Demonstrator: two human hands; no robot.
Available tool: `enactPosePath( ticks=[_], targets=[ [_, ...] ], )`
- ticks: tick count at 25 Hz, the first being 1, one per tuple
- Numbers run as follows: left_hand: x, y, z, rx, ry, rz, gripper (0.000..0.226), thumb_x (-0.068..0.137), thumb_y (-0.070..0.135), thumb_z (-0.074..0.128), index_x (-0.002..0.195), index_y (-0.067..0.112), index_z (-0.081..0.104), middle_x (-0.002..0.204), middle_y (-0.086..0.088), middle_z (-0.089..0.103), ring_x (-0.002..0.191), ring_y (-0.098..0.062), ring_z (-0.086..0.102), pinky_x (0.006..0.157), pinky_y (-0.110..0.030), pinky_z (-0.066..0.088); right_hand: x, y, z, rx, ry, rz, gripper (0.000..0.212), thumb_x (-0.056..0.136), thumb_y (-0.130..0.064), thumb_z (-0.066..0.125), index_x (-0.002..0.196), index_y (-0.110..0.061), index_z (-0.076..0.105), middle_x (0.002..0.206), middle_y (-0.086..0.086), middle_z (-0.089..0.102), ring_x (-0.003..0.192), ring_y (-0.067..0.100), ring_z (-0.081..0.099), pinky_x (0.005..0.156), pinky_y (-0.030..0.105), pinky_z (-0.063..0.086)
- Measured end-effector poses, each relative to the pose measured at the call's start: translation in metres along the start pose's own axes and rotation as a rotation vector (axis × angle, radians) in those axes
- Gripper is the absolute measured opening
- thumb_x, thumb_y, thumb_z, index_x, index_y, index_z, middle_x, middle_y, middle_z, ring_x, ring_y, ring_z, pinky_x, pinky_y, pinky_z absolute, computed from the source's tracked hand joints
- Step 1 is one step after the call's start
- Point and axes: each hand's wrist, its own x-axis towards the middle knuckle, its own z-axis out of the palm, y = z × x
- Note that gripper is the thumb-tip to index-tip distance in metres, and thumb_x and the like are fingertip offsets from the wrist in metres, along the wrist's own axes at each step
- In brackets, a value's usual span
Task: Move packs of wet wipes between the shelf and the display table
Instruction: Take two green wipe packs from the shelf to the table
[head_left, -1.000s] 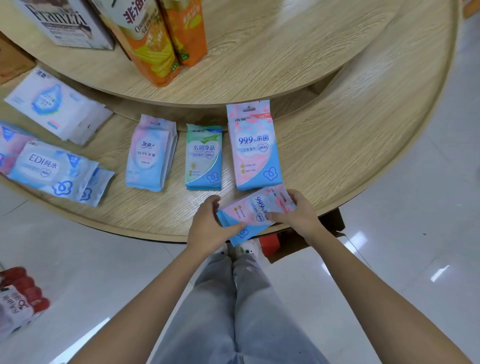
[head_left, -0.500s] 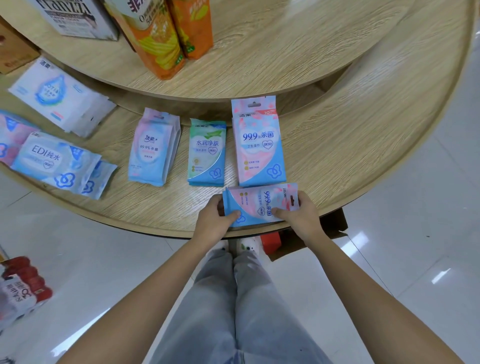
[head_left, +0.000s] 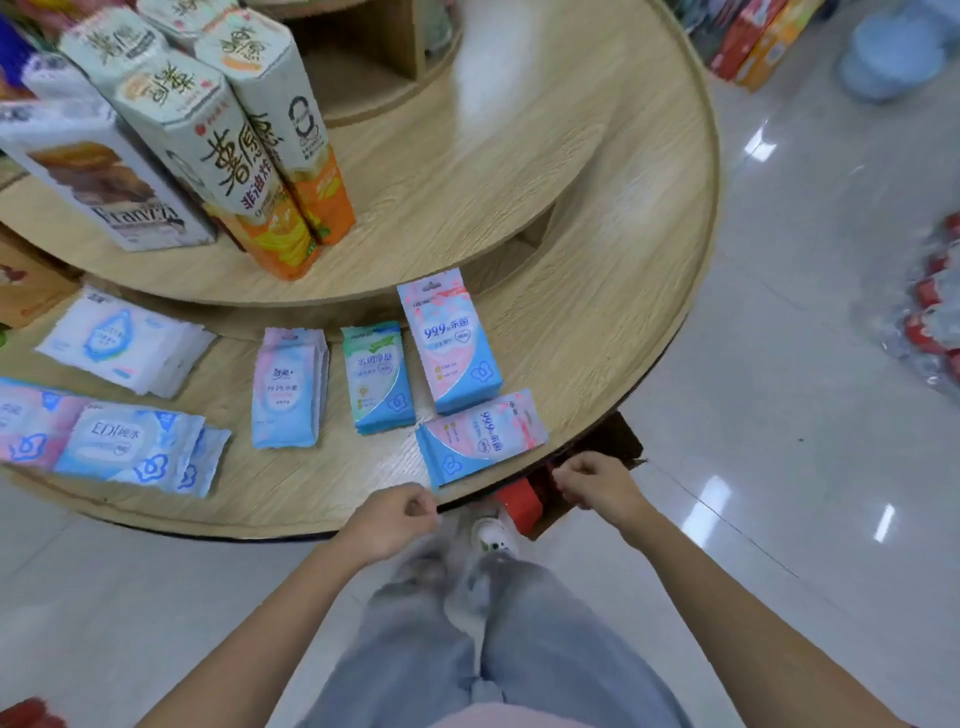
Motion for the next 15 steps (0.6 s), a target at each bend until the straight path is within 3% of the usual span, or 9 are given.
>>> enactPosePath(
  ticks=[4,6,8,11,15],
  targets=[
    [-0.013,-0.017,0.01,0.176,-0.117,0.093,0.018,0.081,0.012,0.066,0.071,0.024,0.06,0.069,0.008,0.062,0.067,-0.01,0.056,0.068,-0.023,0.043,-0.057,0.048,0.031,-0.032,0.123,0.041,0.017,0.087,-0.014,0.06,0.07,-0.015,0.057,0.07,-0.002,0.059,0.066,0.01,0.054,0.058,0.016,0.041],
    [-0.013,-0.017,0.009,0.333,-0.194,0.161,0.017,0.084,0.014,0.065,0.074,0.025,0.057,0.072,0.009,0.059,0.068,-0.008,0.054,0.065,-0.018,0.041,-0.085,0.083,0.056,0.009,0.223,0.116,0.02,0.087,-0.014,0.058,0.067,-0.017,0.056,0.07,-0.003,0.058,0.069,0.013,0.055,0.066,0.022,0.043],
    [-0.015,-0.015,0.014,0.546,-0.286,0.245,0.013,0.086,0.014,0.063,0.078,0.022,0.056,0.076,0.008,0.059,0.076,-0.01,0.055,0.063,-0.012,0.038,-0.126,0.129,0.09,0.197,0.348,0.241,0.013,0.086,-0.014,0.058,0.073,-0.013,0.059,0.075,0.004,0.063,0.074,0.019,0.059,0.07,0.029,0.045],
    [-0.024,-0.008,0.042,0.808,-0.367,0.344,0.002,0.088,0.017,0.058,0.086,0.018,0.058,0.094,-0.004,0.068,0.095,-0.019,0.062,0.078,-0.024,0.042,-0.194,0.196,0.151,0.409,0.484,0.428,0.013,0.087,-0.014,0.058,0.074,-0.012,0.057,0.073,0.007,0.062,0.074,0.023,0.06,0.07,0.035,0.048],
    [-0.066,0.007,0.115,1.048,-0.602,0.559,0.019,0.09,0.02,0.055,0.097,0.007,0.067,0.104,-0.011,0.069,0.103,-0.027,0.062,0.084,-0.028,0.043,-0.287,0.26,0.25,0.726,0.681,0.664,0.016,0.087,-0.014,0.055,0.071,-0.013,0.052,0.072,0.005,0.059,0.066,0.019,0.056,0.063,0.028,0.042]
  ],
)
